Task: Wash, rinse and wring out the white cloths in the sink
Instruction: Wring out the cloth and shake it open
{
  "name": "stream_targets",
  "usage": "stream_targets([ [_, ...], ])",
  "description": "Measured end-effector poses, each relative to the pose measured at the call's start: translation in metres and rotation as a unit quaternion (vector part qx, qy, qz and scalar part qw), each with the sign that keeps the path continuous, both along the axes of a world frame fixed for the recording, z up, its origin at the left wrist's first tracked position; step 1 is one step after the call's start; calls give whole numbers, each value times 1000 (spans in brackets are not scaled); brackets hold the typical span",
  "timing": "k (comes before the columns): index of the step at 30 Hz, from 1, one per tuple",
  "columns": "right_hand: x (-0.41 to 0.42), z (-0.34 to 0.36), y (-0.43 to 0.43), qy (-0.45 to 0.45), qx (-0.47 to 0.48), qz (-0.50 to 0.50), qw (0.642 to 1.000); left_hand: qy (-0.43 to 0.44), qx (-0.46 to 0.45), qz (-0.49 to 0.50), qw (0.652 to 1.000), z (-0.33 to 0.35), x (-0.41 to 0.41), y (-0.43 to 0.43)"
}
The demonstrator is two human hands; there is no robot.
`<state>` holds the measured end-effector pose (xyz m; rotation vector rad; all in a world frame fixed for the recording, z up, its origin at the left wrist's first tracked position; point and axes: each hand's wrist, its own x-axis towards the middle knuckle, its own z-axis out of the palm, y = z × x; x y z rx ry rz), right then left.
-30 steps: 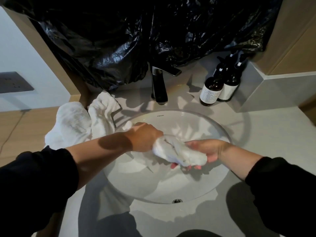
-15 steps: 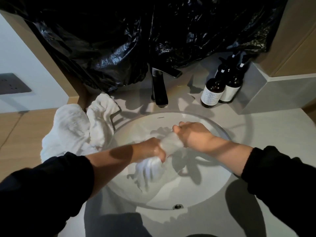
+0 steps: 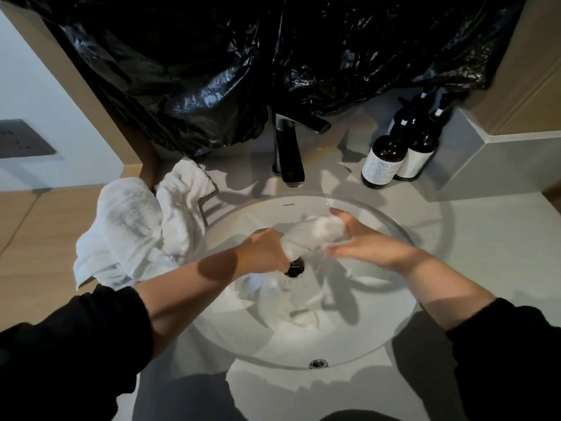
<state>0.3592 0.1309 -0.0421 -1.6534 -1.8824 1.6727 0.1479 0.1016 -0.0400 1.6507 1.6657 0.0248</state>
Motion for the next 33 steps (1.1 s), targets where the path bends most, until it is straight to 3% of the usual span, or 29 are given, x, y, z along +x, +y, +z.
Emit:
stream_targets([
  [1, 6, 0, 1, 76, -97, -69, 990, 33, 35, -12, 999, 2, 2, -2],
  [4, 7, -8, 16, 258, -278, -250, 891, 94, 124, -48, 987, 5, 9, -11],
  [6, -9, -7, 21, 251, -278, -308, 875, 127, 163, -57, 977, 3, 16, -17],
  [9, -32, -20, 24, 232, -191, -406, 863, 146, 201, -110, 962, -1, 28, -15],
  [12, -39, -27, 27, 254, -145, -467, 834, 81, 138, -92, 983, 3, 29, -4],
  [16, -48, -11, 29, 282, -107, -494, 816, -135, -21, -16, 990, -6, 18, 7],
  [20, -58, -2, 31, 265, -74, -494, 825, -299, -111, 31, 947, -11, 11, 6],
  [25, -63, -1, 30, 238, -85, -495, 831, -418, -261, 50, 868, -26, 7, 8],
  [31, -69, -5, 26, 244, -111, -504, 821, -487, -351, 70, 797, -37, 9, 1],
  [33, -70, -5, 24, 250, -122, -489, 827, -489, -358, 80, 792, -37, 9, 0],
])
